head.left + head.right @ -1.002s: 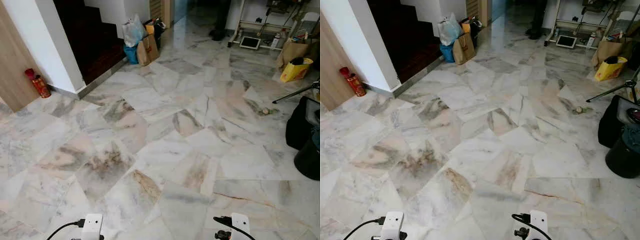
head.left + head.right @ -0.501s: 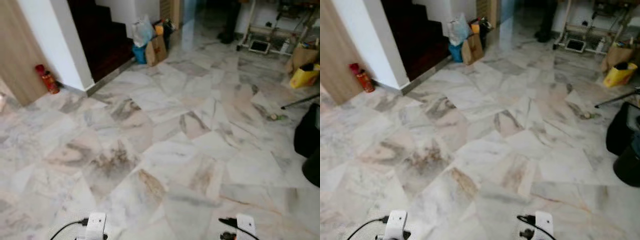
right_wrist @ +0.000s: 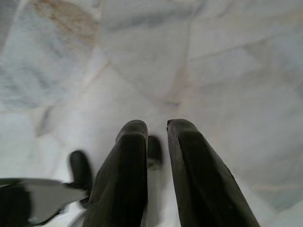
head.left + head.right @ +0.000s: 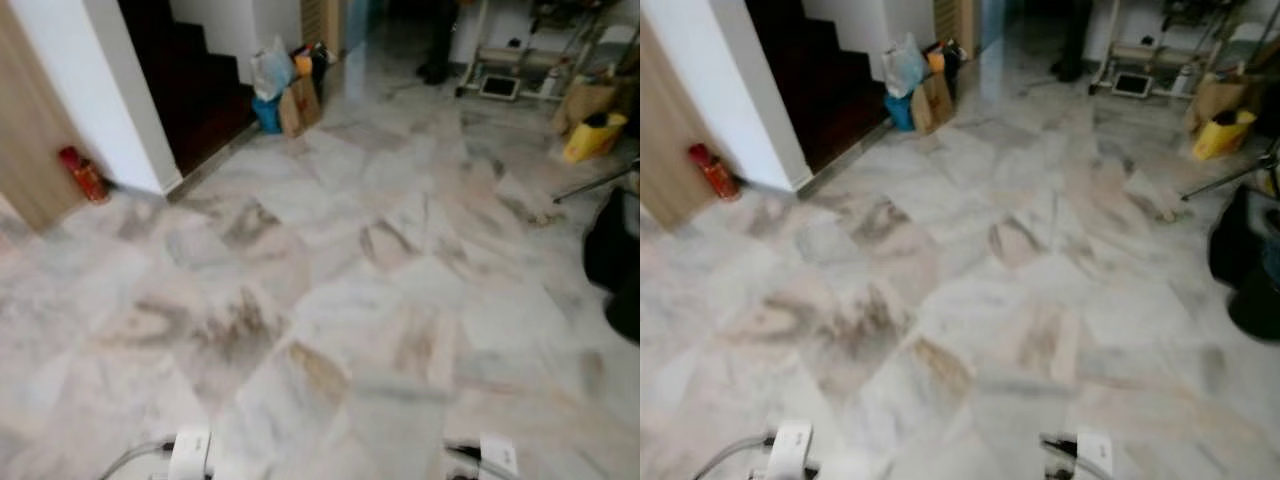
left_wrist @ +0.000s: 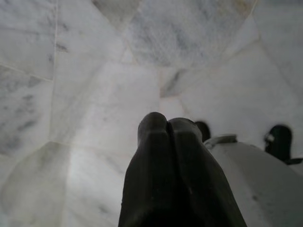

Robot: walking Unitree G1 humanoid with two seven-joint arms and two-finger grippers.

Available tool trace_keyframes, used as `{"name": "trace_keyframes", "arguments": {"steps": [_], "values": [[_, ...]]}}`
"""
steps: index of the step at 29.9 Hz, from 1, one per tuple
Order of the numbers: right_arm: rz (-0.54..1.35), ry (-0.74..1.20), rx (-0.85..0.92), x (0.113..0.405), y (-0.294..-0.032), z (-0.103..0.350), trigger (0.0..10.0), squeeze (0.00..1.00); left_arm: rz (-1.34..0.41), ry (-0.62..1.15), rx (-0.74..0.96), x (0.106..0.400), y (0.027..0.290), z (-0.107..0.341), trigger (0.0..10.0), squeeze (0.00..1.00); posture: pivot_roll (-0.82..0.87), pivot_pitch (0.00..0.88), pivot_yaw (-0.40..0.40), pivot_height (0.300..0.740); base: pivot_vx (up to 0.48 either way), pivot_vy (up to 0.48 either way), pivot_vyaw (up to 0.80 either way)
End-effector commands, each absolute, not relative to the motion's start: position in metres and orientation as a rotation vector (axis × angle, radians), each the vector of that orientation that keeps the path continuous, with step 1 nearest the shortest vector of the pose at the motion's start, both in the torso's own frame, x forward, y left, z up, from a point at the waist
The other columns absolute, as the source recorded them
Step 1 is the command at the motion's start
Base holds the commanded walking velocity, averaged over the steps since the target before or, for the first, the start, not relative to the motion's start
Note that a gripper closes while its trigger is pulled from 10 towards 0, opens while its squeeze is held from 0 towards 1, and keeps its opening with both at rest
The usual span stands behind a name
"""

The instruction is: Hang keys on a hook

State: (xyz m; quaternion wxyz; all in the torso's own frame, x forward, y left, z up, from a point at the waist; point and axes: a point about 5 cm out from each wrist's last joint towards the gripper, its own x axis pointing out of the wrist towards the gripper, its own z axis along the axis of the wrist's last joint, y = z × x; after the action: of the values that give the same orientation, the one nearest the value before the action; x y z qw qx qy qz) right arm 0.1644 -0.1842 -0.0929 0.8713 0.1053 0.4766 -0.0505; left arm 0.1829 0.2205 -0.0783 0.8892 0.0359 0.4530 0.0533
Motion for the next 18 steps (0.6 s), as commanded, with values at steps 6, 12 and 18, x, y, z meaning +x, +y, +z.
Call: {"name": "trace_keyframes", "arguments": {"steps": [6, 12, 18], "values": [[-0.122, 1.017, 0.204, 0.1619, -0.1872, -0.0939, 10.0, 0.00, 0.106, 0.944, 0.067, 0.1825, 0.2161, -0.0795, 10.0, 0.00, 0.00, 0.000, 0.027, 0.740, 0.000, 0.000, -0.77], [-0.119, 1.014, 0.204, 0.1653, -0.1820, -0.0933, 10.0, 0.00, 0.088, 0.942, 0.113, 0.1830, 0.2168, -0.0790, 10.0, 0.00, 0.00, 0.000, 0.027, 0.740, 0.000, 0.000, -0.77], [-0.123, 1.015, 0.194, 0.1648, -0.1849, -0.0931, 10.0, 0.00, 0.077, 0.942, 0.131, 0.1826, 0.2158, -0.0794, 10.0, 0.00, 0.00, 0.000, 0.028, 0.740, 0.000, -0.096, -0.77]]}}
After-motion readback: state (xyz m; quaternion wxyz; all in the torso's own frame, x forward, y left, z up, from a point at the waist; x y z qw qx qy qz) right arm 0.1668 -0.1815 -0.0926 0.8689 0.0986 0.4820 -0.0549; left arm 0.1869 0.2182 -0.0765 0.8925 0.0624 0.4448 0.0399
